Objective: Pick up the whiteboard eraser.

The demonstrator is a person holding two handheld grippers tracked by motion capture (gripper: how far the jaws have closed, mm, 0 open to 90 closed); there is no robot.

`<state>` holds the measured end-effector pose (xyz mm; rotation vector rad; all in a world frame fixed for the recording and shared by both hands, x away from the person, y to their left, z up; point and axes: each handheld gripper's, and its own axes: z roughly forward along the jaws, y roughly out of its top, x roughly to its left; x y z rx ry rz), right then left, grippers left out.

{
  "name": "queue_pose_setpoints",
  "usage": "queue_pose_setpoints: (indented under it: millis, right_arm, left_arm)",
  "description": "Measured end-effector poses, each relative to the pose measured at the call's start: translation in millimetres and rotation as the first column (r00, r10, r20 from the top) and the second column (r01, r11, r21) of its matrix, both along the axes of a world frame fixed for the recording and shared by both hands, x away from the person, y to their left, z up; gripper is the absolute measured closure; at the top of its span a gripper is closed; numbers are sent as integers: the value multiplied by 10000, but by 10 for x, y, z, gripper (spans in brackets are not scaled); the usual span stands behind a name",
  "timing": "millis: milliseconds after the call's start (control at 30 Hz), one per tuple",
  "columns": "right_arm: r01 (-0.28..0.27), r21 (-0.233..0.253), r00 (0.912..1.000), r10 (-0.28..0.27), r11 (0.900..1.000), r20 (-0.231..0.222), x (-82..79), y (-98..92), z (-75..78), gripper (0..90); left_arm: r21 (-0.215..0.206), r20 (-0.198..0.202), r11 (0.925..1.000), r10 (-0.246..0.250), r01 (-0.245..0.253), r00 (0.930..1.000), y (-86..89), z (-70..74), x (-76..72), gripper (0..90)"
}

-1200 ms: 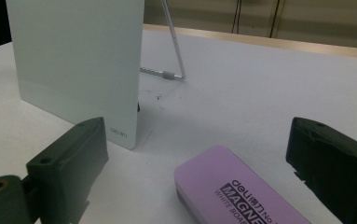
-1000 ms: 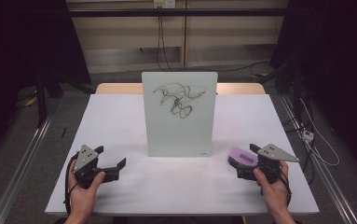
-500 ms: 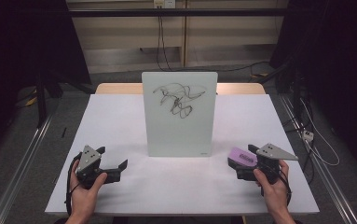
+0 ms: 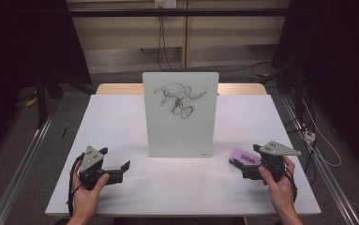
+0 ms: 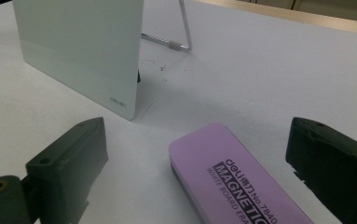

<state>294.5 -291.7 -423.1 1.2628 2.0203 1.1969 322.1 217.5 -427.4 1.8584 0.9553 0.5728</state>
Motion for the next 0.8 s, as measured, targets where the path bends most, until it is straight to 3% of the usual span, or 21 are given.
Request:
queue_pose_setpoints:
  millis: [100,267,333,567,667,800]
  right_arm:
    - [71,194,9999,-68,9998,-152,16,-13,22,70]
    - [116,577,9999,-116,9983,-1,60,-63,94,79]
    - [236,416,9996,-242,9989,139,95,-72,110,85]
    - [140,266,9999,-137,9995,-104,246,-107,119,92]
    - [-55,236,9999,58,9997,-159,291,-121,147,89]
    - [-835,101,9957,838,9965,-394,362,-112,196,99]
  left_arm:
    - [-31,10,10000,23,-23,10000,3,-8,-1,47]
    - [-8,61,10000,-30,30,10000,14,1,-15,47]
    - [-49,120,10000,23,-22,9999,15,5,-19,47]
    - [-38,142,10000,89,-88,9999,21,7,-12,47]
    - [144,148,9999,28,-30,9999,21,7,-5,47]
    - [169,149,9998,-53,50,9999,8,0,7,47]
